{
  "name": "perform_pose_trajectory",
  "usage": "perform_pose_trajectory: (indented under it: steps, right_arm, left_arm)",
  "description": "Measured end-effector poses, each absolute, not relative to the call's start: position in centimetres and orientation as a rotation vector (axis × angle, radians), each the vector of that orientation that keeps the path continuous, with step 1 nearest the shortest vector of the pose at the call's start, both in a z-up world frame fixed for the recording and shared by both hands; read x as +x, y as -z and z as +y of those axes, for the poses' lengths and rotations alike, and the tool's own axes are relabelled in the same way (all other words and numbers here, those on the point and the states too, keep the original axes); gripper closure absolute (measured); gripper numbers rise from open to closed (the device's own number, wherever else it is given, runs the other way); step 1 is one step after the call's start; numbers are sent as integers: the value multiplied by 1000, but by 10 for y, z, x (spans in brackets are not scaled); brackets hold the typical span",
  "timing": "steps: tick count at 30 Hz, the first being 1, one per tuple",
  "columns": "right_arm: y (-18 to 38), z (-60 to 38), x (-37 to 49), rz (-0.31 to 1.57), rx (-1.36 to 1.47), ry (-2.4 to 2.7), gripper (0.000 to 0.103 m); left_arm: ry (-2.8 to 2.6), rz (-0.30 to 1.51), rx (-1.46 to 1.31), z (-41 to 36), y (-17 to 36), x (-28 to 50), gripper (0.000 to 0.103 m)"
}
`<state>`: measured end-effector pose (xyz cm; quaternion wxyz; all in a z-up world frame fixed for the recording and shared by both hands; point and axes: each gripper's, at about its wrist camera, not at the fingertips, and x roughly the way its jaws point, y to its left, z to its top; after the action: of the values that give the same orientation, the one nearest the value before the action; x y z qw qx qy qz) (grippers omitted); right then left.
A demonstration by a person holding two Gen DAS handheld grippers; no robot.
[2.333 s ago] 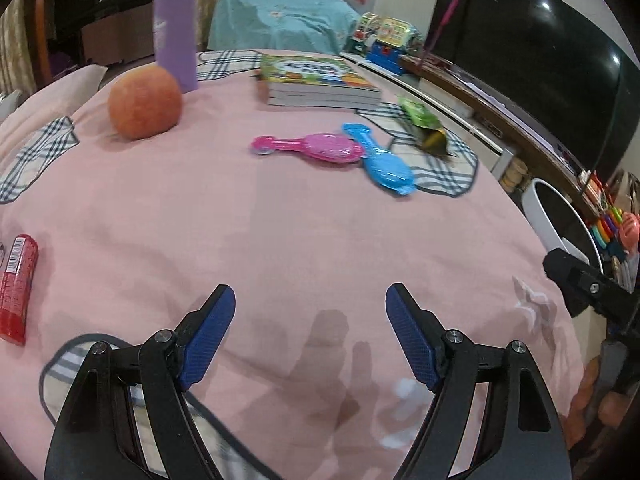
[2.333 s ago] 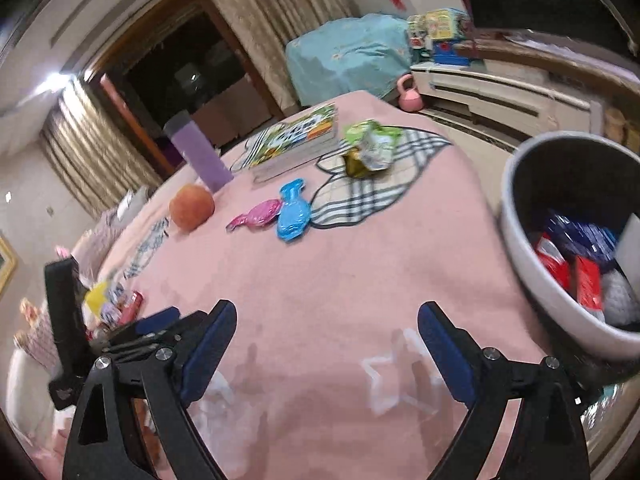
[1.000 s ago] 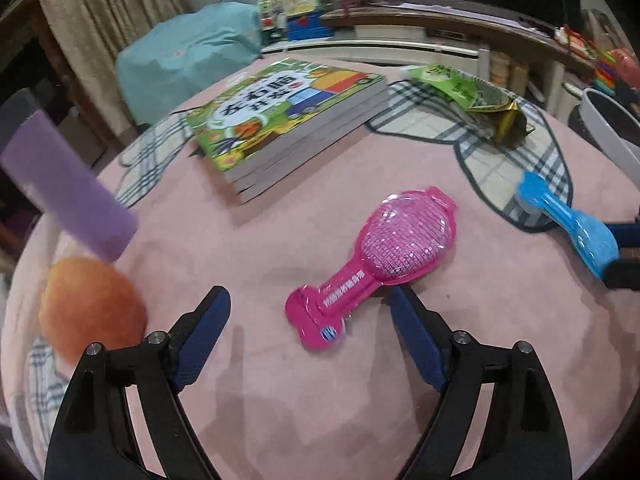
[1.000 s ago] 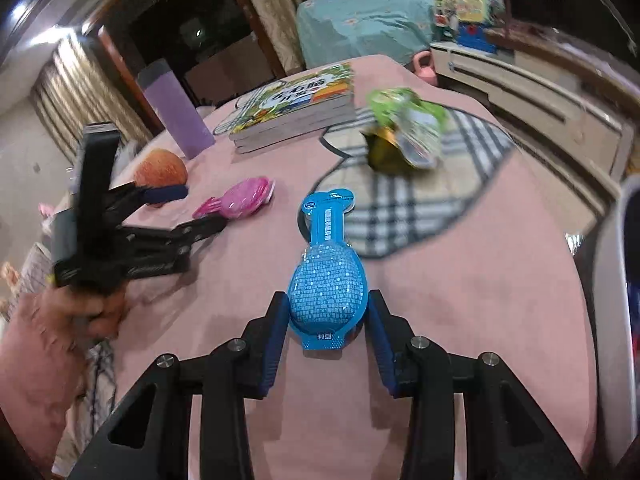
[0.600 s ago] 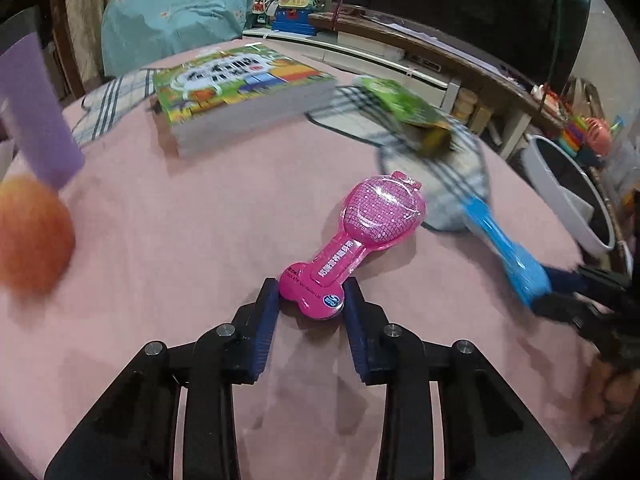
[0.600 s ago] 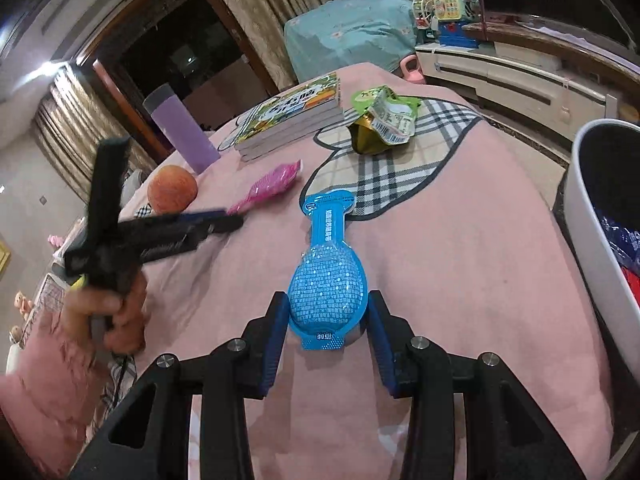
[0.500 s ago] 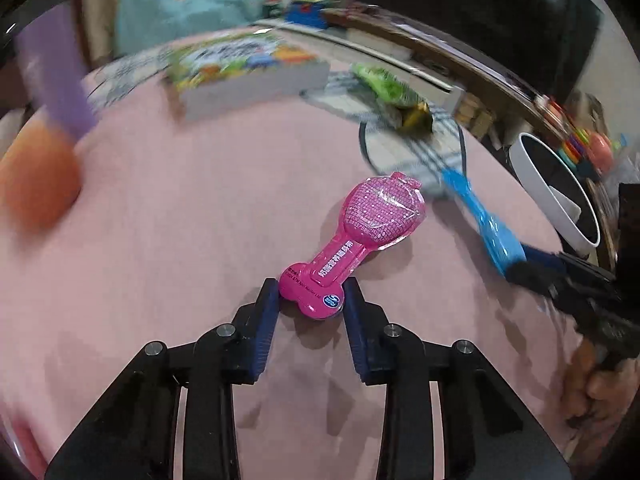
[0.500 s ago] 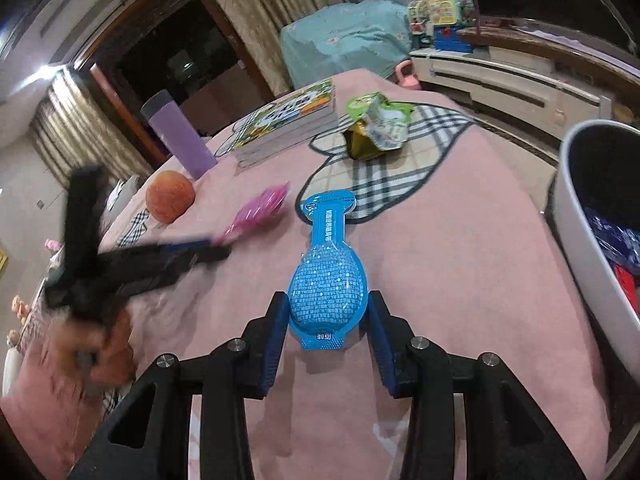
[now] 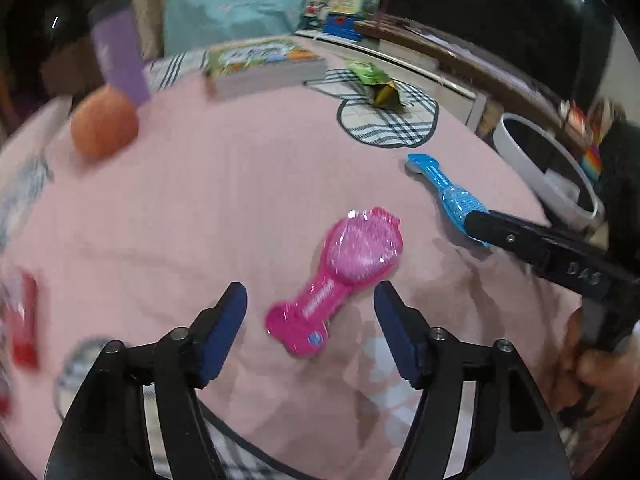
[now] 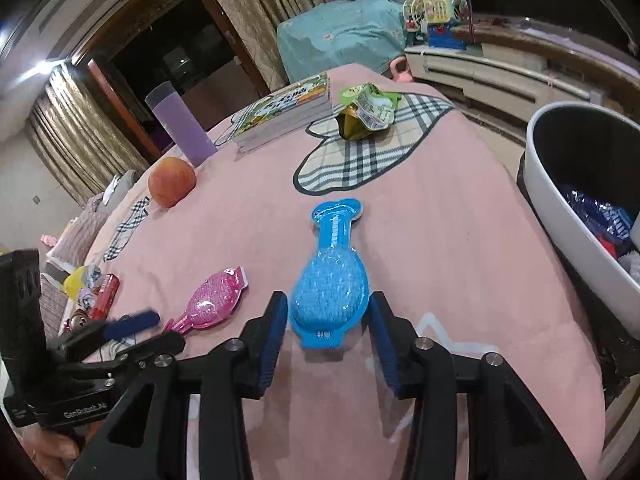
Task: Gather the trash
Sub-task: 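Grasp the blue toy brush with the right tool while the left tool grasps the pink toy brush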
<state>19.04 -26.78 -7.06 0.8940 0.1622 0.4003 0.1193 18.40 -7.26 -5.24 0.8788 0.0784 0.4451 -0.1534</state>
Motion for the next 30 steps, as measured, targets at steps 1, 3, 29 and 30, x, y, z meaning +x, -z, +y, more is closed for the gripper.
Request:
perform_pose_trajectory:
  steps: [1, 3, 29, 30]
  right_arm:
    - [71, -269, 190, 829, 342, -251, 57]
    - [71, -270, 188, 833, 333, -254, 56]
    - [71, -259, 197, 853, 277, -254, 62]
    - [69, -260, 195, 848, 282, -258, 62]
  left_arm:
    - [336, 917, 191, -76, 52, 187, 34]
    - [369, 916, 239, -83, 55, 193, 32]
    - [286, 926, 82, -79, 68, 199, 67]
    - [287, 925, 82, -80, 68, 198, 68]
